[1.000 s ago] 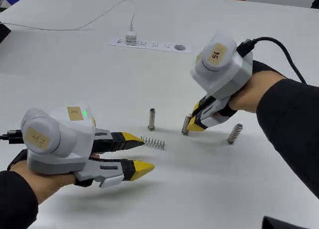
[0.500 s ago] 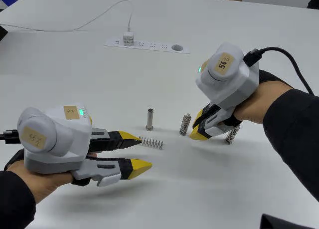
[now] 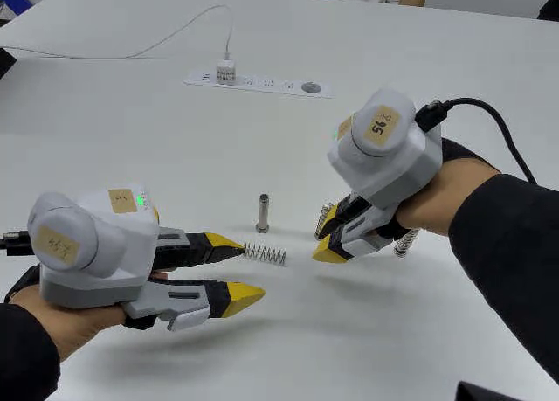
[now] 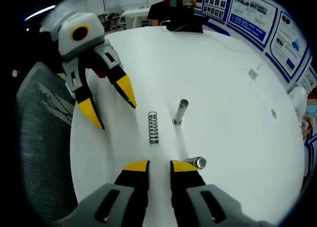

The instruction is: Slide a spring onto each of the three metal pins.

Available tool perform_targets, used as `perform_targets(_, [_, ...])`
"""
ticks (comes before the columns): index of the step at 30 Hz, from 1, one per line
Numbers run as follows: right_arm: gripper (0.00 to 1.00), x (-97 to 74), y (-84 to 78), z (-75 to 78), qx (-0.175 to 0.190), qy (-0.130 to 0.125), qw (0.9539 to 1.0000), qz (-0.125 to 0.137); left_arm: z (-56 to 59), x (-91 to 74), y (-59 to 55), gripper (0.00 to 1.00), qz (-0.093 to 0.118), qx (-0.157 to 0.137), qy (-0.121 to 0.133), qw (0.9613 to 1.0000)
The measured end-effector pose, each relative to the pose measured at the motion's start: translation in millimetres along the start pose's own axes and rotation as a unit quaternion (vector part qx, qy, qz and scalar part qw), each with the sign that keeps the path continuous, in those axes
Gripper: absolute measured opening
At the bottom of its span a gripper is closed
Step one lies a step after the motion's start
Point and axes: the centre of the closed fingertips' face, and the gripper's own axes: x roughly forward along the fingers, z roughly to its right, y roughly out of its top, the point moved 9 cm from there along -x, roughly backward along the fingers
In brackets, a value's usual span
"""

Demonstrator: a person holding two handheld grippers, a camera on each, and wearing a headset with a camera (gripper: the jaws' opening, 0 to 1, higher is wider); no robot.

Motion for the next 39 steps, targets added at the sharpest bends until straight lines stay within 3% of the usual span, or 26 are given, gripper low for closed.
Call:
perform_targets(18, [0.19,23.4,13.0,-5.9,0.004,0.008,0.9996,0.027,0.9,-1.8,0.7,0.35,0.0,-0.001,0.003,1.0])
perform_targets(39, [0.16,43.7,14.8,-5.7,0.008,0.018,0.9997,0.017,-3.9,-6.6,-2.9,0.35,-0.002,-0.005,0.013,0.9999])
